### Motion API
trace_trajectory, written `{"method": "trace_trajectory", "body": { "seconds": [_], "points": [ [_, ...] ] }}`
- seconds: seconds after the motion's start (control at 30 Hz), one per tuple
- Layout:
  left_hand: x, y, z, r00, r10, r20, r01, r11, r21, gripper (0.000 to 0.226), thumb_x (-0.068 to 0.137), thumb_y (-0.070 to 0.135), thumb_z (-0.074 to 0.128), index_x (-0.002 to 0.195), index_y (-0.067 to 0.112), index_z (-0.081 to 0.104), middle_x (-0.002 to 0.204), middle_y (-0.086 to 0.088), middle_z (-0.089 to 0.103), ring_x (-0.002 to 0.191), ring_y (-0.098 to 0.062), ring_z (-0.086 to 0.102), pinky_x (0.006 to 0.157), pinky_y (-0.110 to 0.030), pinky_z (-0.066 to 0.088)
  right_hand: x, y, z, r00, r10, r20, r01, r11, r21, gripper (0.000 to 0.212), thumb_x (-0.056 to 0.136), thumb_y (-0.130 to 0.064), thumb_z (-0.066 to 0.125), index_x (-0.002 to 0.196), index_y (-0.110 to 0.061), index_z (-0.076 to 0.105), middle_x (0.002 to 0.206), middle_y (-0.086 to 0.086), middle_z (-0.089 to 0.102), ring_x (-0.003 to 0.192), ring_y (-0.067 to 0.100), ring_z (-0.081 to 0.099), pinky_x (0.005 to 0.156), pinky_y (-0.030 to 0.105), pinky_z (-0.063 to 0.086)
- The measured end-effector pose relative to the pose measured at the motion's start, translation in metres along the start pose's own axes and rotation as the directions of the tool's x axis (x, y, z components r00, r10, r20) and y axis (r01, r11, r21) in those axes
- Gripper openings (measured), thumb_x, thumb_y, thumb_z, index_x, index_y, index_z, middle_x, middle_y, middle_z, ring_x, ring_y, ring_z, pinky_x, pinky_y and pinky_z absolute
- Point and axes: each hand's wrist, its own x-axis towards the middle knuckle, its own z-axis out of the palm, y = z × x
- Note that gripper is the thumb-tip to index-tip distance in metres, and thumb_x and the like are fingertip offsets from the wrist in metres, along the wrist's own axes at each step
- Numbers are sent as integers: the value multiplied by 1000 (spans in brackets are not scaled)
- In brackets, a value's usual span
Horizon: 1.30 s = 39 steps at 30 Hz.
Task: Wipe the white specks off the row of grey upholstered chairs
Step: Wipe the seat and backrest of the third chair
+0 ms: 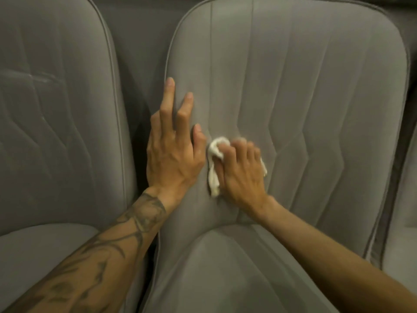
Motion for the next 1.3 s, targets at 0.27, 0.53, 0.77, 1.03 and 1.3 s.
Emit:
{"method": "trace_trajectory", "body": {
  "seconds": [0.27, 0.53, 0.77, 1.03, 1.3],
  "points": [
    [0, 1, -1, 1000, 8, -8, -9, 1000, -29, 50, 102, 20, 50, 151, 13, 40, 168, -19, 28, 132, -40, 47, 108, -44, 39, 70, 11, 2, 959, 202, -198, -208, 978, -14, 23, 99, -35, 46, 116, -21, 47, 103, 7, 49, 90, 28, 44, 77, 39, 33],
    [-1, 1, -1, 1000, 10, -12, -10, 1000, -24, 49, 101, 16, 50, 150, 9, 44, 166, -22, 31, 131, -41, 49, 109, -47, 41, -27, 3, 11, 982, -174, 77, 168, 983, 79, 24, 101, -35, 42, 118, -19, 47, 110, 6, 44, 95, 28, 47, 83, 38, 36],
    [-1, 1, -2, 1000, 10, -6, -10, 1000, -28, 49, 101, 16, 51, 149, 9, 45, 166, -22, 31, 131, -40, 49, 108, -44, 39, -46, -38, 26, 984, 179, -12, -175, 971, 162, 24, 103, -33, 39, 118, -16, 46, 114, 10, 46, 93, 31, 48, 83, 41, 36],
    [1, 5, -2, 1000, -2, -5, 2, 1000, -17, 48, 102, 18, 50, 149, 10, 44, 166, -21, 31, 127, -38, 52, 101, -34, 34, -79, -53, 16, 968, 187, 170, -228, 937, 266, 19, 100, -32, 44, 110, -17, 47, 109, 6, 50, 93, 25, 48, 83, 37, 36],
    [2, 7, -7, 998, -28, 48, 28, 1000, -11, 49, 101, 18, 50, 149, 8, 48, 166, -21, 31, 125, -41, 54, 103, -39, 34, -111, -78, 0, 928, 124, 352, -237, 924, 300, 15, 101, -34, 39, 106, -21, 44, 105, 0, 45, 89, 20, 47, 82, 34, 39]
  ]
}}
